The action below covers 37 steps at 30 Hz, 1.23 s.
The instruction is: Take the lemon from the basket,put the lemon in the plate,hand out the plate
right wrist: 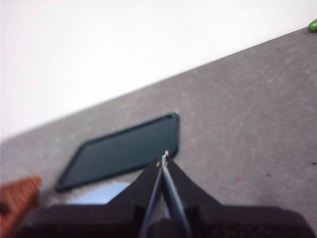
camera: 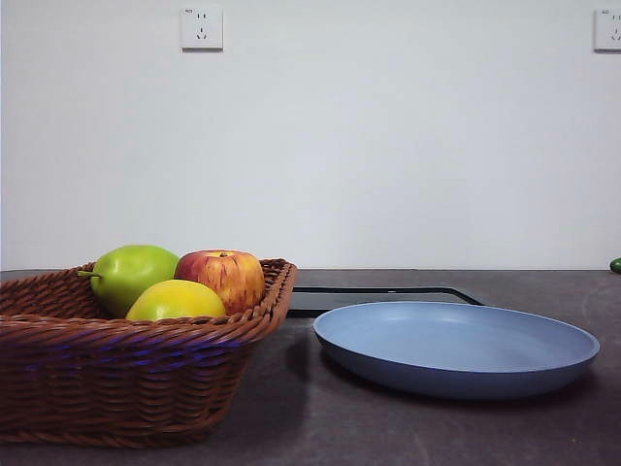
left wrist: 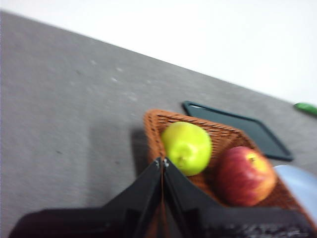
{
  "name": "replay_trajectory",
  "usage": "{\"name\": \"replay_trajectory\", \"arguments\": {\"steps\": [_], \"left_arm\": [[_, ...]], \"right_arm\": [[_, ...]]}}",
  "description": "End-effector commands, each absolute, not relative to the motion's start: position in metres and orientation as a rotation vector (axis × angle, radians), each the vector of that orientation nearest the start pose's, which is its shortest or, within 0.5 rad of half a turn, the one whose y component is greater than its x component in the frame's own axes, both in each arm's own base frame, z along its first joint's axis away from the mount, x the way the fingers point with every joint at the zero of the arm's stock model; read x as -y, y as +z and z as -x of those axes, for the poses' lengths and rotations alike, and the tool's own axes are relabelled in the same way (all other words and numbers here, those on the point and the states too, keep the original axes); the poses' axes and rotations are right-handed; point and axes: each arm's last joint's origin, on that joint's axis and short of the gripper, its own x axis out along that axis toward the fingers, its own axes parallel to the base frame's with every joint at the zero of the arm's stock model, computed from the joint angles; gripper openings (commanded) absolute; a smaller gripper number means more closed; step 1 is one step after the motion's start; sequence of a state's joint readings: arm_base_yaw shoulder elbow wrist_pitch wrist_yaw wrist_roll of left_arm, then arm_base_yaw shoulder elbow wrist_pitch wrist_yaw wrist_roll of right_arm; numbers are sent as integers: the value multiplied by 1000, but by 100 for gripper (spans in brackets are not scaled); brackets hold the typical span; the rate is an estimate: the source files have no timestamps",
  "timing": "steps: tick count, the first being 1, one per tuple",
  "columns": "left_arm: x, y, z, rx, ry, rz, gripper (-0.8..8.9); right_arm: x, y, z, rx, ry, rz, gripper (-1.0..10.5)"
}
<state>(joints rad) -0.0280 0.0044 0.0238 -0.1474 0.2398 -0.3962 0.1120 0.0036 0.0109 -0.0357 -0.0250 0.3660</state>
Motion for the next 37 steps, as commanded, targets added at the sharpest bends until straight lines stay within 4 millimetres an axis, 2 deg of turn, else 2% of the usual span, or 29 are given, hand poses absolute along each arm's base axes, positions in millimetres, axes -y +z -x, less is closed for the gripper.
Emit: {"name": "replay_trajectory", "arguments": {"steps": [1, 6, 10, 14, 18, 22, 26, 29, 32, 37], "left_arm": [[10, 159, -95, -171, -263, 513, 8], [10, 173, -92, -134, -283, 543, 8], [10, 198, -86, -155, -262, 517, 8], [10, 227, -86, -212, -254, 422, 8], [10, 257, -96, -264, -253, 334, 8], [11, 285, -112, -347, -258, 298, 8], [14, 309, -130, -420, -345, 271, 16], [15, 324, -141, -462, -379, 278, 130], [17, 336, -148, -502, -385, 282, 257], [22, 345, -151, -543, -409, 280, 275]], "right_arm": [[-12, 168, -96, -13, 139, -482, 11], [-12, 179, -94, -16, 155, -580, 5], [-12, 194, -88, -113, 143, -556, 5], [-11, 218, -86, -168, 132, -477, 6], [-12, 249, -89, -207, 130, -377, 6], [-13, 281, -97, -268, 126, -299, 6], [-14, 310, -112, -370, 119, -244, 6], [-16, 327, -125, -449, 121, -181, 11], [-18, 336, -140, -529, 136, -117, 37], [-22, 332, -165, -621, 188, -89, 260]]}}
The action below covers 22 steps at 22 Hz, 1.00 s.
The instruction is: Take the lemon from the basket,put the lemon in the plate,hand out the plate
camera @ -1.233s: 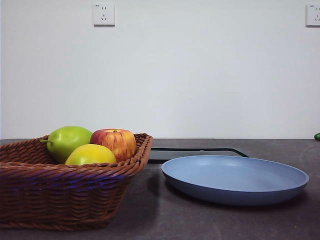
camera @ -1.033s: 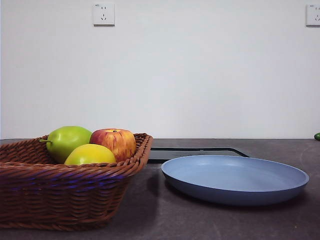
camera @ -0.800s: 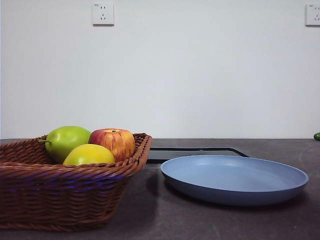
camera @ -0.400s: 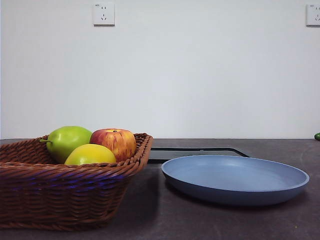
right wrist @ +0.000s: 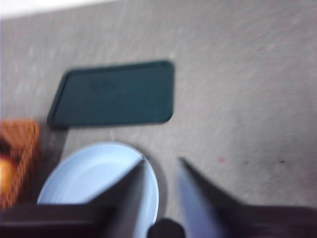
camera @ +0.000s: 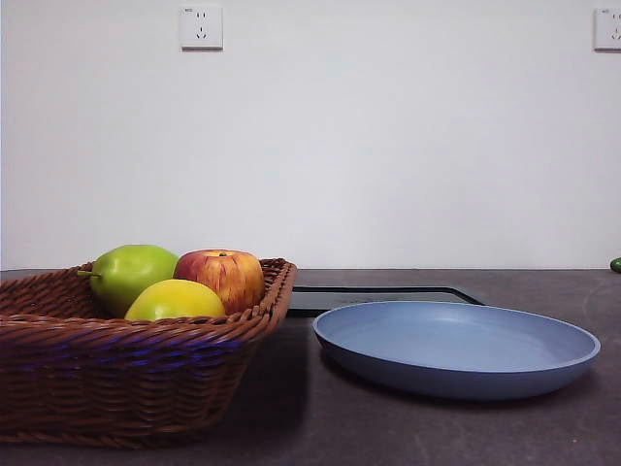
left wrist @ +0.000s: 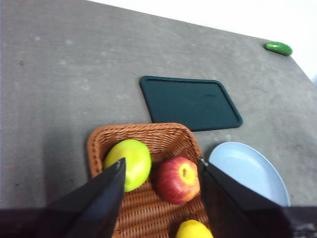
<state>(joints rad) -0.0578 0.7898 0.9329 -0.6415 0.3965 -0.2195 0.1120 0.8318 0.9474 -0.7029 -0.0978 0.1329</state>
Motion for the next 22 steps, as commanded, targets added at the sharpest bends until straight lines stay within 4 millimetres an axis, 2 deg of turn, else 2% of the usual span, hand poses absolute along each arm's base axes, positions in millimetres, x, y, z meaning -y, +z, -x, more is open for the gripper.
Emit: {"name": "replay_trajectory", "arguments": {"steps": [1, 5, 7, 10, 13, 16, 22], "left_arm": [[23, 346, -150, -549, -415, 279, 281], [36, 342, -143, -638, -567, 297, 316], [43, 340, -139, -696, -629, 325, 380], [51, 334, -136, -774, -584, 301, 404], [59, 326, -140, -849, -528, 274, 404], [71, 319, -148, -914, -552, 266, 404], [84, 314, -157, -923, -598, 240, 404]], "right_arm": [[-22, 329, -170, -644, 188, -89, 303], [-26, 308, -192, -800, 223, -107, 327], [-28, 294, -203, -897, 239, -119, 327], [-30, 279, -217, -980, 231, -121, 327], [-31, 271, -224, -1016, 229, -122, 327], [-33, 261, -233, -1056, 251, -137, 327], [-38, 222, -261, -1194, 316, -187, 325]]}}
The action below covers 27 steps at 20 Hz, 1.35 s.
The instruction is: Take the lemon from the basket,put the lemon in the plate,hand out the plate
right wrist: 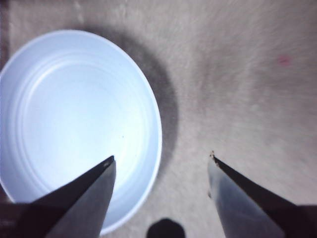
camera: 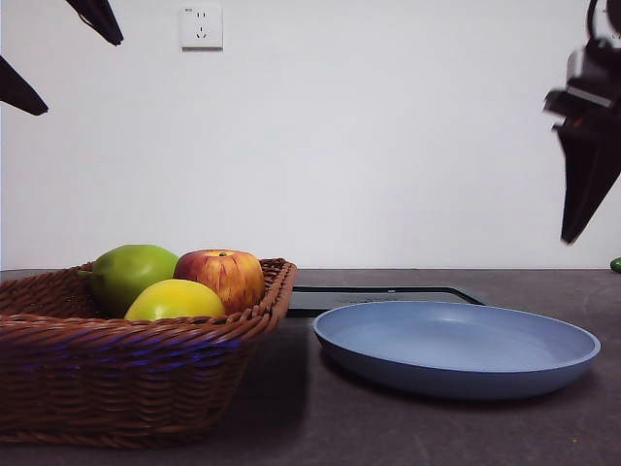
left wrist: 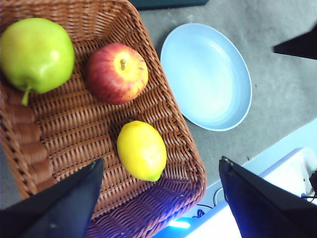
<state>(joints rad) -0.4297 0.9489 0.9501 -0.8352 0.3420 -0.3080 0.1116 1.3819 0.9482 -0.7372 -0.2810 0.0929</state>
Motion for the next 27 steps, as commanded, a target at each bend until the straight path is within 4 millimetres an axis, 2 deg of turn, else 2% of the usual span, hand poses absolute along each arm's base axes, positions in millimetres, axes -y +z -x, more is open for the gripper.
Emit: {"name": "replay_trajectory", "arguments": {"steps": [1, 6, 9, 16, 20, 22, 27], "left_arm": [[85, 315, -157, -912, -600, 241, 404], [85, 316, -158, -892, -584, 234, 404], [84, 316, -159, -885, -570, 229, 404], [83, 316, -160, -867, -533, 215, 404], [83, 316, -160, -867, -533, 215, 404], [83, 316, -160, -868, -533, 215, 404], [84, 316, -160, -871, -533, 214, 404]], "right_arm": [[-39, 214, -266, -1211, 327, -197, 325], [-45, 178, -285, -1299, 345, -216, 323], [-47, 168, -289, -1326, 338, -223, 250], [-47, 167, -290, -1316, 335, -230, 74], [-47, 167, -290, -1316, 334, -229, 63], [-47, 167, -290, -1316, 334, -229, 1], [-46, 172, -289, -1314, 325, -241, 3]]}}
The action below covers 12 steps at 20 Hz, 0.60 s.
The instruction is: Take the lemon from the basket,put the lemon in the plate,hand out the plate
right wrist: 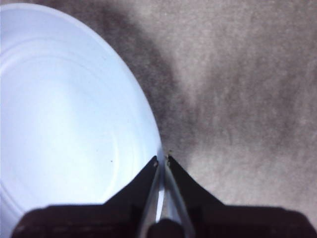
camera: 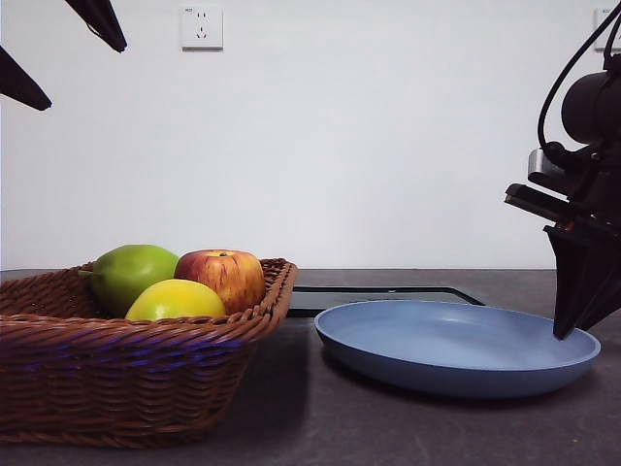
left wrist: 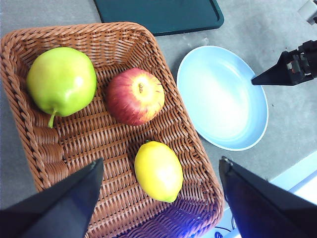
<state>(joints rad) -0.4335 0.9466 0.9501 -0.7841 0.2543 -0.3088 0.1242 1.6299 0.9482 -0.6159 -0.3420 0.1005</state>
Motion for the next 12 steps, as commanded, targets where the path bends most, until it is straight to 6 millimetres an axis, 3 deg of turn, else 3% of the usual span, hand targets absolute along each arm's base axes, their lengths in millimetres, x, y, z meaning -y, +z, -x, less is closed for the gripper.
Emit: {"name": "replay_trajectory", "arguments": {"steps": [1, 7, 12], "left_arm": [[84, 316, -159, -872, -538, 213, 404], [100, 314, -153, -926, -597, 236, 404], [132, 287, -165, -1080, -541, 177, 405]], "right_arm": [[-46, 176, -288, -1309, 322, -246, 3], [-42, 227, -267, -1145, 361, -256, 3], [-37, 271, -245, -1064, 365, -250, 3]]}}
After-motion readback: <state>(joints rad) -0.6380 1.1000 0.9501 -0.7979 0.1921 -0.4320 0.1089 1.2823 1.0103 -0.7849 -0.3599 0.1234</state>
